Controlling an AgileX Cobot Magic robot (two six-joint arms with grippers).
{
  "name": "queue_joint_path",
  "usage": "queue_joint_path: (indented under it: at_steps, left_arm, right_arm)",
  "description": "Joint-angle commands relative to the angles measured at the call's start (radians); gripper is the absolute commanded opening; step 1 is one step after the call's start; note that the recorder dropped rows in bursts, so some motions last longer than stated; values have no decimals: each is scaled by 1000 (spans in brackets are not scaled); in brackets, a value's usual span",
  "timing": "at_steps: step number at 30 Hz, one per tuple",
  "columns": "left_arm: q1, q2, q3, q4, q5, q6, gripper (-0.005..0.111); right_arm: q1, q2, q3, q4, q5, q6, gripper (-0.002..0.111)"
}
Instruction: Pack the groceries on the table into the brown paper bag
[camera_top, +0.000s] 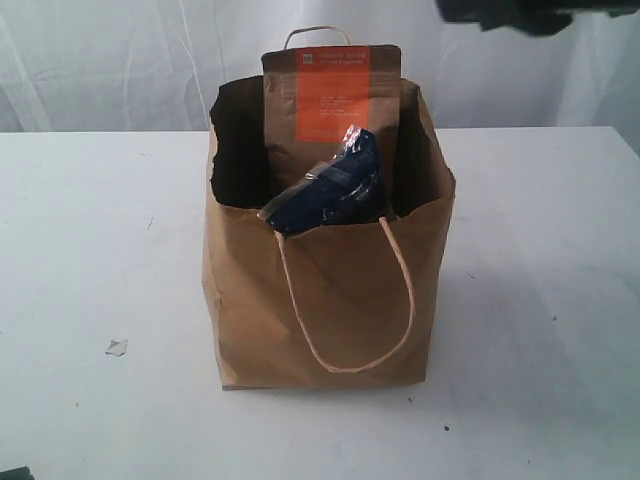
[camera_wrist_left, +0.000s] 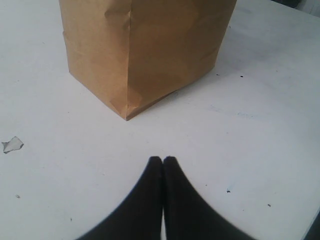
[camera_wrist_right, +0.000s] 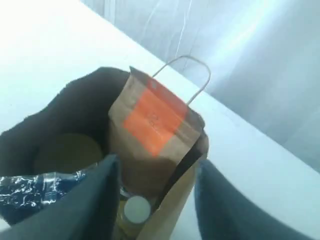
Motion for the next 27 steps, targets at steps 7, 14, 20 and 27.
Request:
queue_joint_path:
  at_steps: [7,14,20,27]
  left_arm:
    - [0,-5,3,-7,5,0,0]
    - [0,-5,3,-7,5,0,0]
    - [0,-5,3,-7,5,0,0]
    - [0,-5,3,-7,5,0,0]
  right_arm:
    - [2,-225,51,-72,-18,5,0]
    - [2,-329,154,-101,55,7,0]
    - [2,-391,195,-215,-1,34,0]
    - [2,-456,374,-290,-222,48,0]
